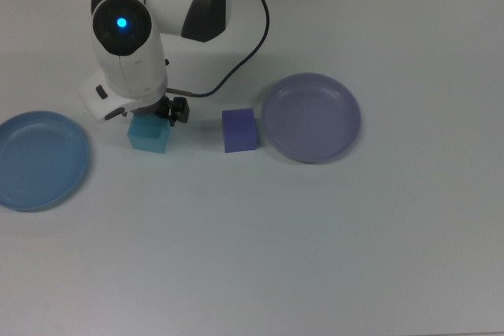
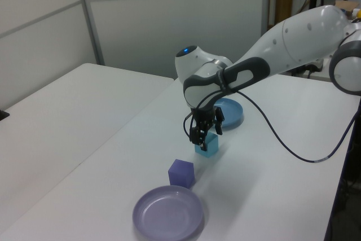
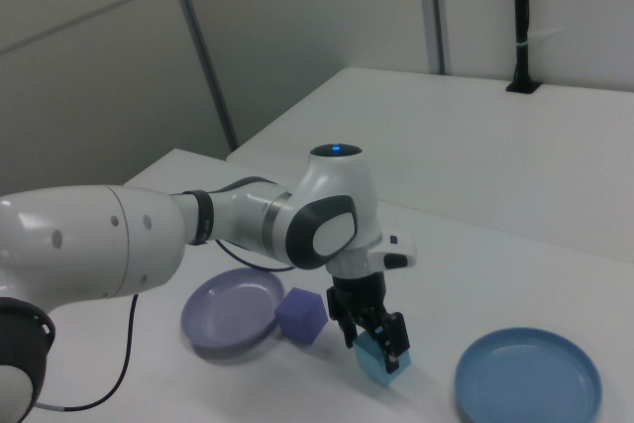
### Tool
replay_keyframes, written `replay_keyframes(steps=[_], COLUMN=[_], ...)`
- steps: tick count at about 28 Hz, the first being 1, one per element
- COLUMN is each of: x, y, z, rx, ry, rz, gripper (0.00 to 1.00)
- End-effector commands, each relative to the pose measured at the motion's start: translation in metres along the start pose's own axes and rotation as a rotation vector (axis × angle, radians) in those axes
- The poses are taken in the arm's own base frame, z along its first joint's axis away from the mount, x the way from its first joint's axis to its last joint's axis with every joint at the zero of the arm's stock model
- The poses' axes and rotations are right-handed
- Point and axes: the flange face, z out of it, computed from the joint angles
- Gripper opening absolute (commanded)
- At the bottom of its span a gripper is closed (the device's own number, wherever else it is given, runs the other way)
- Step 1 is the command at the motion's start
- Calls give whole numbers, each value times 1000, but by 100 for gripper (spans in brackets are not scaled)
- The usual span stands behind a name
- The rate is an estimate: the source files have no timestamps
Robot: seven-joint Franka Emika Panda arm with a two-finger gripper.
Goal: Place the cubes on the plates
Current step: 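Close the gripper on the cyan cube and lift it, then carry the cyan cube over the light-blue plate and lower it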
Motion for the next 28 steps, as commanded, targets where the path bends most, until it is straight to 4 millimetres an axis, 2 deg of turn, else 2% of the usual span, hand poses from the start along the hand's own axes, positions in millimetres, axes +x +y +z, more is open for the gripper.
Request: replay_keyframes(steps=[1, 4, 6, 11, 14, 17, 18, 19, 22, 23, 27, 28], x=[2, 2, 3, 2, -3, -9, -7, -6, -4, -1, 16, 22], y=[13, 14, 14, 19, 43, 68, 80, 87, 120, 134, 158, 170], z=[5, 4, 2, -9, -49, -68, -85, -90, -86, -69, -57, -46], rx=[-31, -30, -30, -28, -16, -4, 0, 3, 5, -4, -10, -11], ry=[18, 19, 22, 38, 93, 104, 127, 138, 147, 122, 179, 207], rz=[24, 26, 26, 25, 56, 59, 57, 57, 86, 91, 111, 129], gripper=[51, 25, 16, 9, 9, 11, 13, 13, 13, 13, 13, 13])
